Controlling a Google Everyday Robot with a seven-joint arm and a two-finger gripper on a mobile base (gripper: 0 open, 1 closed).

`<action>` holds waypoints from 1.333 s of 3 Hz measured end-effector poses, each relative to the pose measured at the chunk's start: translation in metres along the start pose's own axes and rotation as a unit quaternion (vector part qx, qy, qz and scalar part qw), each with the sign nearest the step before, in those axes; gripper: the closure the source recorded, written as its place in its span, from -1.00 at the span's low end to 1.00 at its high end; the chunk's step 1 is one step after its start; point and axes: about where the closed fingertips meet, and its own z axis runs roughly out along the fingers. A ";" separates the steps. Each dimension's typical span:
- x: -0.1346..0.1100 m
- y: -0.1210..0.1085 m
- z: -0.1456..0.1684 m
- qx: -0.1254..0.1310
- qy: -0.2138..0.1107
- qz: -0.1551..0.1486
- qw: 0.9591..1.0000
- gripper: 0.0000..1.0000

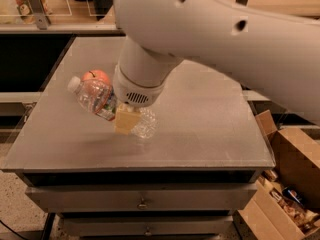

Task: Knock water bottle over

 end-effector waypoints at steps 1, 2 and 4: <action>0.025 -0.001 0.022 0.001 0.099 0.001 0.995 1.00; 0.052 -0.012 0.028 0.019 0.184 -0.004 0.983 0.65; 0.075 -0.021 0.034 0.012 0.261 -0.008 0.965 -0.27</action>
Offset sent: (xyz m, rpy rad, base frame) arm 0.0385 -0.0666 -0.0523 -0.5633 -0.0549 -0.1573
